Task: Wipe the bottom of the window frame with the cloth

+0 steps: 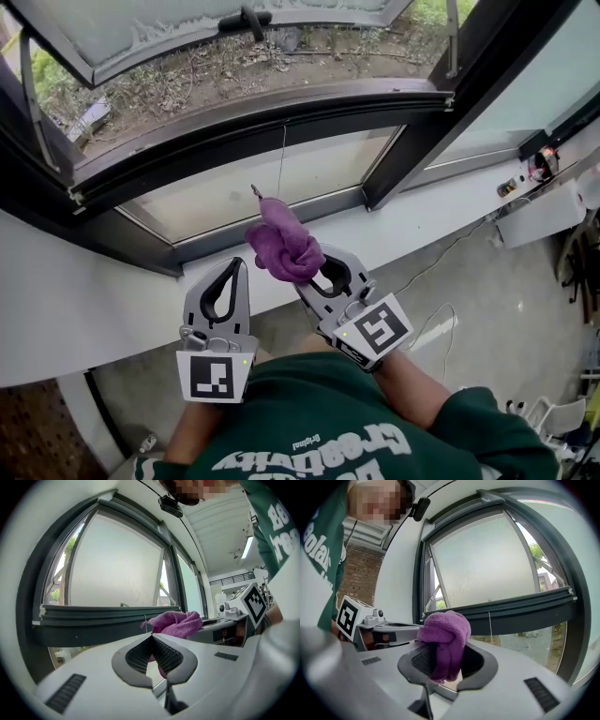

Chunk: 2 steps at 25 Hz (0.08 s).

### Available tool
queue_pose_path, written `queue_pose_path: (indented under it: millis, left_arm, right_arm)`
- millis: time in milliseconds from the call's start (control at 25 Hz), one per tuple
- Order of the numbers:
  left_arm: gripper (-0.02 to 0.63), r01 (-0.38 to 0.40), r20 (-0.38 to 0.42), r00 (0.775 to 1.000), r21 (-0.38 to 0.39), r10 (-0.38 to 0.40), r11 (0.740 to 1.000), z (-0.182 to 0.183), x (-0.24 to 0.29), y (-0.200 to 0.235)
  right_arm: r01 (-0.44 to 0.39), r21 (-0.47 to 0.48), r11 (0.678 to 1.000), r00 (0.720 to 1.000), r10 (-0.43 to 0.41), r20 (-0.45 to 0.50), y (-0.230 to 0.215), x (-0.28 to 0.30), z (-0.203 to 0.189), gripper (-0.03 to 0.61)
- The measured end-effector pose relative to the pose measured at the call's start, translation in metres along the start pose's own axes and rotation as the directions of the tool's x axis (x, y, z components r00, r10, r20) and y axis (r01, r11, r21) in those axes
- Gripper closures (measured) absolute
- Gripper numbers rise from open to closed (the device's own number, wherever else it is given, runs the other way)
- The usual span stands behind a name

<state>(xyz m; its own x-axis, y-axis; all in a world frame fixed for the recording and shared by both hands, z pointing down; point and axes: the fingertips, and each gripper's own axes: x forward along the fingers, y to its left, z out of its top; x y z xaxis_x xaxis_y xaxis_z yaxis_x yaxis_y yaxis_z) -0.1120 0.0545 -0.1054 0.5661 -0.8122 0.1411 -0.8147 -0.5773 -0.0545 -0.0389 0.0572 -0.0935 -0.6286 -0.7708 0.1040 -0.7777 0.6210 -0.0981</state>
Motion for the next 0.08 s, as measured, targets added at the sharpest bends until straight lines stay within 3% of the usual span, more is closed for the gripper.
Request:
queue_pose_path:
  millis: [80]
  left_arm:
    - [0.604, -0.004, -0.004, 1.000, 0.007, 0.004, 1.000, -0.0008, -0.0026, 0.0016]
  right_arm:
    - [-0.003, 0.007, 1.000, 1.000, 0.003, -0.005, 0.0038, -0.0006, -0.0029, 0.463]
